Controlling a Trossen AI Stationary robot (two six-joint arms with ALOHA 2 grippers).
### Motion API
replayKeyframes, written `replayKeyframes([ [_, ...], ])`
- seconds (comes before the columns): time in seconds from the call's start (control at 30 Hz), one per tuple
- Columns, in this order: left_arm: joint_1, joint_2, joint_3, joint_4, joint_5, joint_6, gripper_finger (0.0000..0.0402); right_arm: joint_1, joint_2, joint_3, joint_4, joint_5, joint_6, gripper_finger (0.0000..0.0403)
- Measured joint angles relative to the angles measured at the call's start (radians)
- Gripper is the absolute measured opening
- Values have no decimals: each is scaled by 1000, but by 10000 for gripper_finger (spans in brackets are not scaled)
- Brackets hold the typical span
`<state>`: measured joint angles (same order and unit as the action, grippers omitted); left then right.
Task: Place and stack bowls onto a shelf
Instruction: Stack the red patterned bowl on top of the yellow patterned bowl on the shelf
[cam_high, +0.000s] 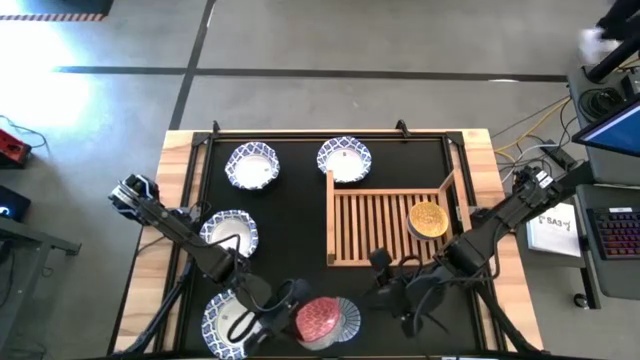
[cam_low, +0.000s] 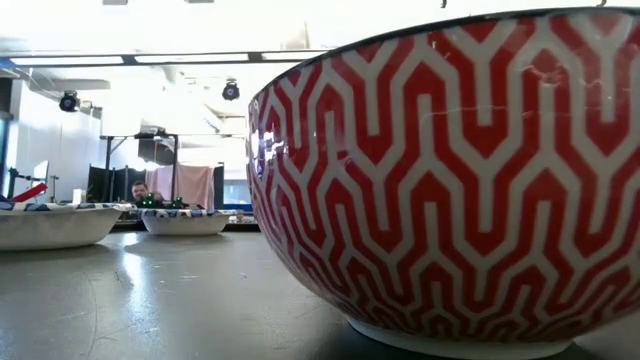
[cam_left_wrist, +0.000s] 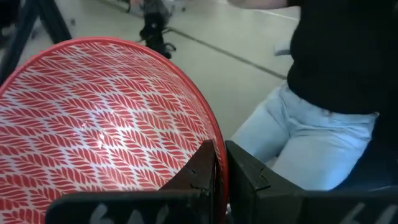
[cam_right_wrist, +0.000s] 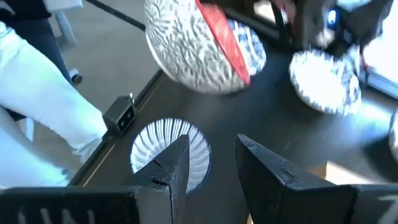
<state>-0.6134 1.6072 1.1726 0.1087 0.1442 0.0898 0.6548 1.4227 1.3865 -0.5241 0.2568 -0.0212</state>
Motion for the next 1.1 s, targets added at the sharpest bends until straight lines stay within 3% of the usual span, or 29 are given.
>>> replayKeyframes([
  [0.27, 65, 52, -9, 38, 20, 111, 5, -4, 0, 0, 49, -3, -122, 118],
  [0.6, 199, 88, -10, 42, 355, 158, 5, -7, 9, 0, 47, -59, -45, 130],
  [0.97, 240, 133, -10, 75, 427, 222, 5, -35, 19, -2, 32, -60, -95, 141],
  [1.1, 241, 138, -10, 76, 426, 226, 5, -73, 19, -6, 39, -156, -83, 141],
])
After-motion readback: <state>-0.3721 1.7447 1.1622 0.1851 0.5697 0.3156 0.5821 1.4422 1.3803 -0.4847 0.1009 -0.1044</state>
